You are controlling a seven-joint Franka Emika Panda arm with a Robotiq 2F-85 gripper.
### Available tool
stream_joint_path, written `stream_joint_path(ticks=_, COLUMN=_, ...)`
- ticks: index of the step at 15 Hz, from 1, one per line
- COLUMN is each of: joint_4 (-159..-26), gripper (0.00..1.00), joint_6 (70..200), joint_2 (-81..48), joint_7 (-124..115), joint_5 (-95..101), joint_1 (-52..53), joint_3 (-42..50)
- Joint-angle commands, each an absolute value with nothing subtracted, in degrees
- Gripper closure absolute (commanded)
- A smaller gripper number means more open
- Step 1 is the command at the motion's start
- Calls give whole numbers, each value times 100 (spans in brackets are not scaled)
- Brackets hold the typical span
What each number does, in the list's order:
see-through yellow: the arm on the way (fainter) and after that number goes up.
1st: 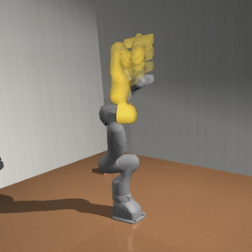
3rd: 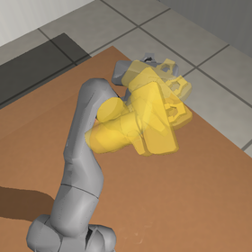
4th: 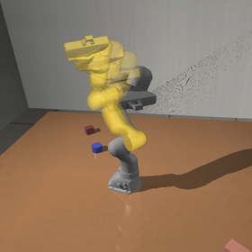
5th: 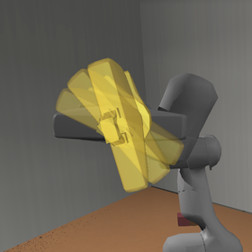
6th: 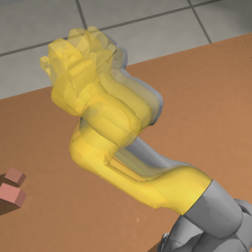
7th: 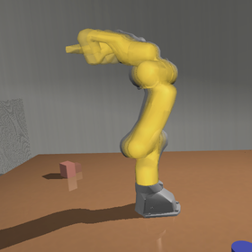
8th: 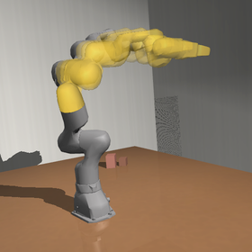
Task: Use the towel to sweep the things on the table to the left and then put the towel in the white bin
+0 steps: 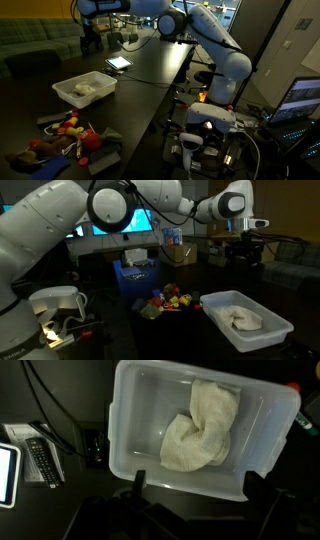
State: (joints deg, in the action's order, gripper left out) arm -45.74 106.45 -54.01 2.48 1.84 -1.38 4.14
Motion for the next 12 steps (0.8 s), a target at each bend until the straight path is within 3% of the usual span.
stream_joint_path(ticks=1, joint_4=-5518, gripper=0, joint_6=9860, joint_2=-4314, joint_7=1075, joint_5=-174, joint_1=-559, joint_3=155)
stream_joint_path(ticks=6, joint_4=-6818, gripper=0, joint_6=9510, joint_2=-3141, joint_7=1612, joint_5=-538, joint_1=-1033, joint_3=179)
stream_joint_path(ticks=12, joint_4=-8442, gripper=0, joint_6=10570, joint_2=-2128, joint_7=1838, joint_5=-817, joint_1=-1464, joint_3=266)
